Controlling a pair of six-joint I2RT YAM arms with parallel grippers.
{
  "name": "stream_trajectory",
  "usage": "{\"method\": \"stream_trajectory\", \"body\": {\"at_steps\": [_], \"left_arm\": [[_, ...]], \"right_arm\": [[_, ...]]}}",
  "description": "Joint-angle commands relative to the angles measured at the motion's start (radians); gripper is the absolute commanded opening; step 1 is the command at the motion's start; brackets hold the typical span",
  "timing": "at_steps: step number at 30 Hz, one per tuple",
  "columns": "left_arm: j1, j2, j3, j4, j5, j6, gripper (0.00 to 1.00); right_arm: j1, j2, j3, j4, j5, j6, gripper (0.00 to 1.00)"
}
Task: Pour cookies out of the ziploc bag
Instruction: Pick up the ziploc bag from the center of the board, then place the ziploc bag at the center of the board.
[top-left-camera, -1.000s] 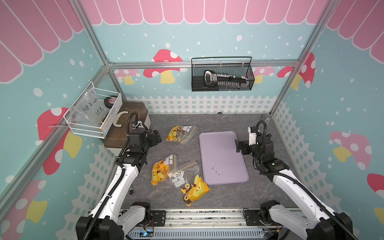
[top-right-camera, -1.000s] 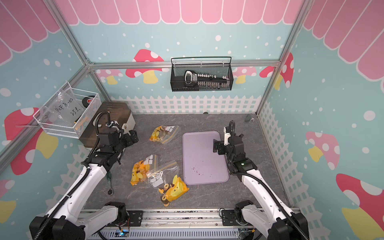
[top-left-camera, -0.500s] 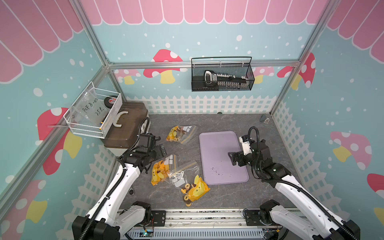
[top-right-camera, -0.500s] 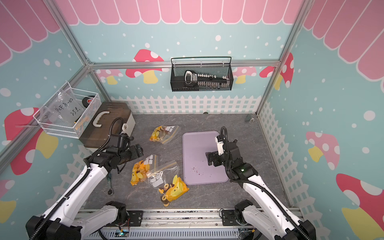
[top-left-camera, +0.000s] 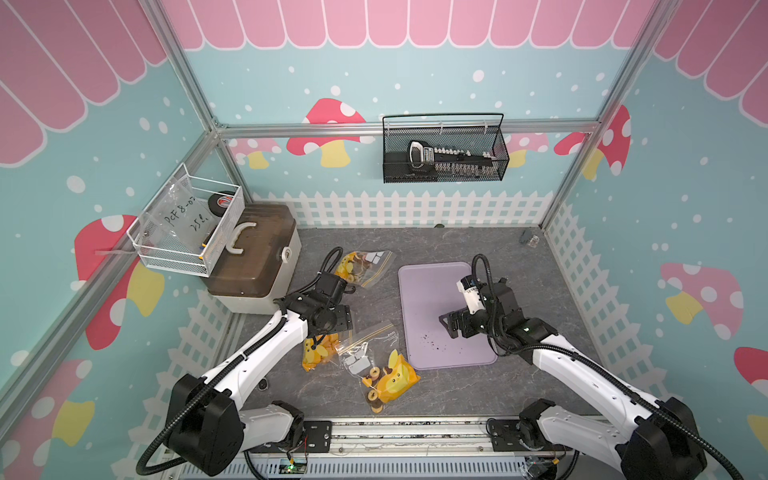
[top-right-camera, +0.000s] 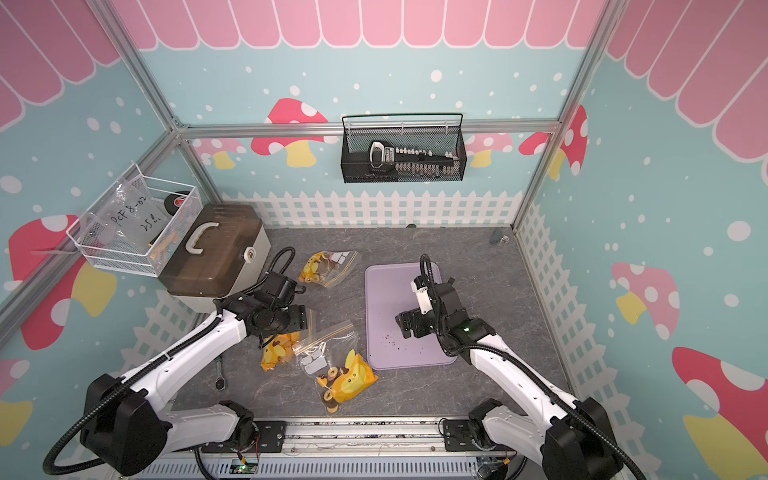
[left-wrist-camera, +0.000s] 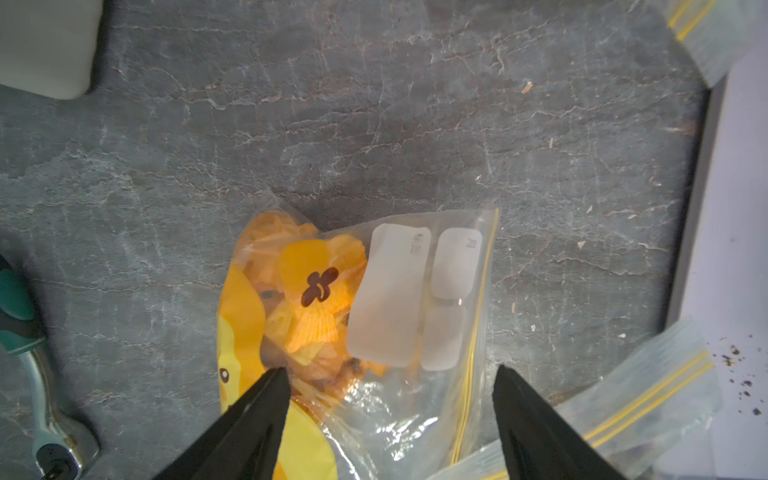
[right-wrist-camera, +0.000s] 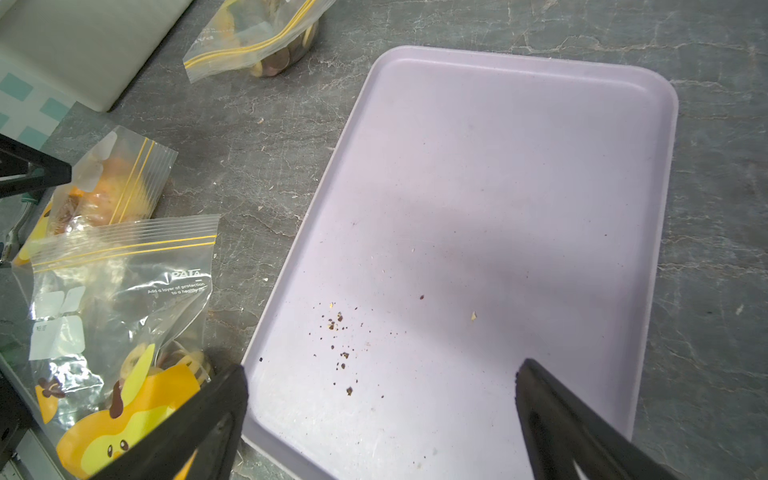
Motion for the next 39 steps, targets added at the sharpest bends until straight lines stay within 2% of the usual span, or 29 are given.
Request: {"method": "stream_trajectory", "body": {"at_steps": [1,5,13,16,19,22,30,35,39], "left_arm": [[-0.025,0.028,0.003,0.016,0.009,-0.006,0.81],[-0.027,0.075,0.011,0.027,0.025,0.005,0.81],[-0.026,0.109,0.003,0.03,0.015,0.008,0.64],[-0.027,0.09,-0.006,0.034,0.011,0.008,0.51],[-0.026,0.081,-0.012,0.035,0.007,0.014,0.44],[-0.026,0.089,-0.014,0.035,0.012,0.012,0.26],[-0.025,0.087,-0.011,0.033,0.011,0.009,0.01],[-0.024,0.06,0.01,0.003,-0.005,0.011,0.0],[-0.013,0.051,0.071,-0.039,-0.065,0.041,0.0]], "right_arm": [[0.01,0.024,0.014,0.025,-0.017,-0.011,0.99],[0.009,0.042,0.016,0.031,-0.016,-0.015,0.99],[0.01,0.035,0.003,0.037,0.0,-0.012,0.99],[0.011,0.03,-0.007,0.037,0.004,-0.013,0.98],[0.011,0.028,-0.012,0.036,0.005,-0.015,0.99],[0.011,0.029,-0.01,0.036,0.004,-0.015,0.99],[0.011,0.03,0.0,0.035,0.003,-0.015,0.98],[0.011,0.038,0.002,0.036,0.001,-0.015,0.99],[0.011,0.06,0.022,0.043,-0.021,-0.016,0.99]]}}
